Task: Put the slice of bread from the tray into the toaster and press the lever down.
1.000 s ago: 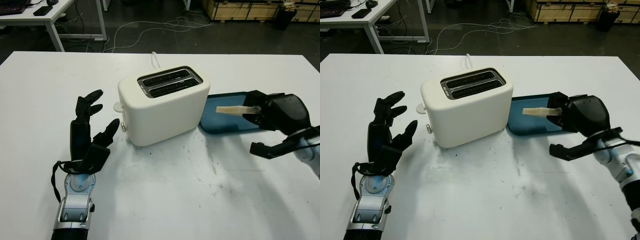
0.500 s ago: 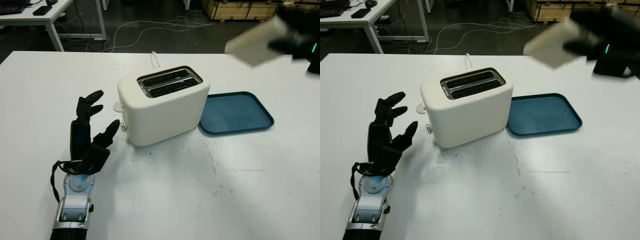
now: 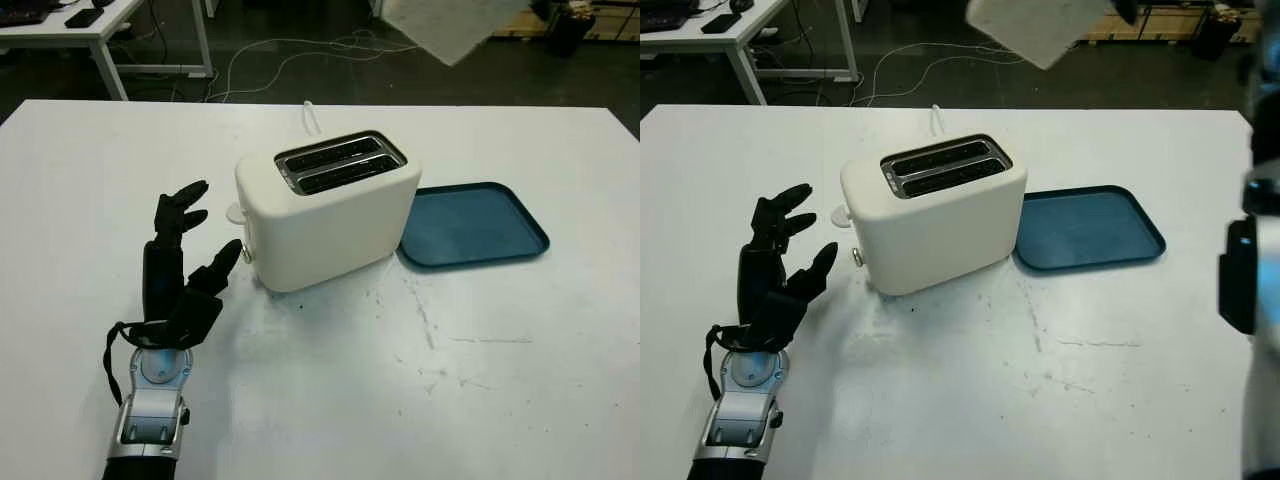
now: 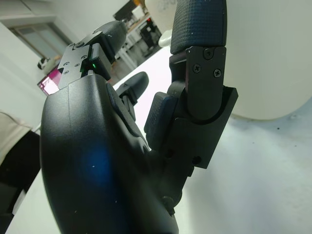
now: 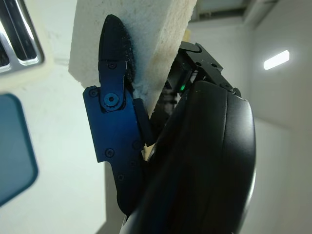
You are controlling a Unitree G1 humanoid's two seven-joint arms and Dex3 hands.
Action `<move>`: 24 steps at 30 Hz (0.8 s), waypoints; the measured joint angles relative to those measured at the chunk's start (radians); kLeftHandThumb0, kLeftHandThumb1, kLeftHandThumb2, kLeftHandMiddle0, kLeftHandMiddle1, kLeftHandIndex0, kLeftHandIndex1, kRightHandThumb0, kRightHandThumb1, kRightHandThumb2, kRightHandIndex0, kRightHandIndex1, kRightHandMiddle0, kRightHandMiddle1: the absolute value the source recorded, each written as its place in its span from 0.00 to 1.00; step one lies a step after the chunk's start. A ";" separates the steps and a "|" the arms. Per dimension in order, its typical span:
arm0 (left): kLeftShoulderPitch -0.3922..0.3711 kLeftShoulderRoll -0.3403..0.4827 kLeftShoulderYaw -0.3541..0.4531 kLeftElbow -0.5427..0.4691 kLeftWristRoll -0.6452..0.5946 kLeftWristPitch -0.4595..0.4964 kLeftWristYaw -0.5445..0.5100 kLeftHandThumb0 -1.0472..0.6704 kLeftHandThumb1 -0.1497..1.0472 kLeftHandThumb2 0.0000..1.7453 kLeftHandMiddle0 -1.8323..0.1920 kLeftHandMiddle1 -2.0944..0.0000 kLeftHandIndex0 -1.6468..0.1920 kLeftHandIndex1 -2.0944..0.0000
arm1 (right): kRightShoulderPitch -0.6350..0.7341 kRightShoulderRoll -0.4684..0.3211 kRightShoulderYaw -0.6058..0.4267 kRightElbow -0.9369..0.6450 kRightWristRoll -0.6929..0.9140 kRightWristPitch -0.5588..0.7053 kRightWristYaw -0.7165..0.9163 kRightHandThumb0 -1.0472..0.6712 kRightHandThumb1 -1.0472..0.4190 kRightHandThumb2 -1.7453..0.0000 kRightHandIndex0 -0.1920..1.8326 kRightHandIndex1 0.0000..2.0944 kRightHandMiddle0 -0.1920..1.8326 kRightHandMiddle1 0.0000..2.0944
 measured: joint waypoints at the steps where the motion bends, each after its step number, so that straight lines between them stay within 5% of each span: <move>1: 0.000 -0.001 0.000 0.000 0.001 0.000 0.003 0.00 0.89 0.22 0.91 0.50 0.90 0.62 | 0.000 0.017 0.005 -0.010 0.000 0.026 0.011 0.30 0.09 0.81 0.67 0.83 0.58 0.83; 24: -0.021 -0.003 -0.004 0.019 -0.002 0.002 0.010 0.00 0.89 0.21 0.91 0.49 0.90 0.60 | 0.004 0.110 0.114 0.116 -0.093 -0.035 0.051 0.25 0.09 0.78 0.62 0.83 0.54 0.83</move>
